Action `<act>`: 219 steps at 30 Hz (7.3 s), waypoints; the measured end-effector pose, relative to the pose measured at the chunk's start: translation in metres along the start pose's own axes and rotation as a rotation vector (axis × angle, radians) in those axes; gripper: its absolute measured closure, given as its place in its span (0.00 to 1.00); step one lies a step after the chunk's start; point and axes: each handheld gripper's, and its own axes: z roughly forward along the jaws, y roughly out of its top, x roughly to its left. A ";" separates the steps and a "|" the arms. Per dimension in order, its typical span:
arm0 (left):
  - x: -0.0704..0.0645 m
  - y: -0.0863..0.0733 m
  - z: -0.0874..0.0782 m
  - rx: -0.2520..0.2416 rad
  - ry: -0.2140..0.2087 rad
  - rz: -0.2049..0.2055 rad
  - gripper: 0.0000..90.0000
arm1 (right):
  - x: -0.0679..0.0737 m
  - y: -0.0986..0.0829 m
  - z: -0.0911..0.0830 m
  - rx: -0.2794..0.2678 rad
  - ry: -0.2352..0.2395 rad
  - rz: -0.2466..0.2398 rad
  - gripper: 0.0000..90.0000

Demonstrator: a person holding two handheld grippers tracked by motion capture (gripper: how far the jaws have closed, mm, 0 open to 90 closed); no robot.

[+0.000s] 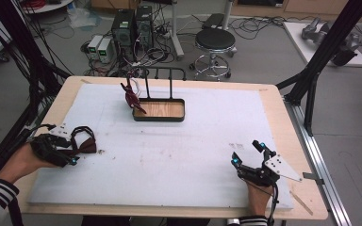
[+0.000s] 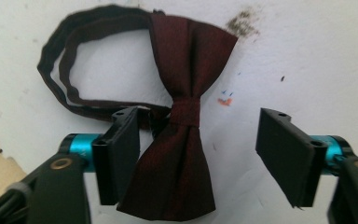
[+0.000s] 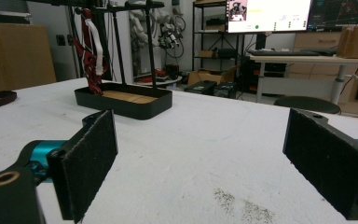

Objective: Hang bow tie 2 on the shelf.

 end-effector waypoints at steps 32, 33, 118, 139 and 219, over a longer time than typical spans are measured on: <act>0.012 -0.001 0.014 0.114 -0.024 -0.033 0.83 | 0.000 0.000 0.000 -0.002 0.001 0.001 0.10; 0.012 0.000 0.013 0.106 -0.022 -0.033 0.84 | 0.000 0.000 0.000 -0.002 0.001 0.001 0.10; -0.037 0.190 -0.011 -0.683 -0.046 0.044 0.85 | 0.000 0.000 0.000 0.000 -0.001 0.000 0.10; -0.040 0.229 0.002 -0.789 0.010 -0.043 0.85 | 0.000 0.000 0.000 0.000 -0.001 0.003 0.10; -0.023 0.208 0.081 -0.608 0.130 -0.335 0.85 | 0.000 0.000 0.000 0.002 0.000 0.001 0.10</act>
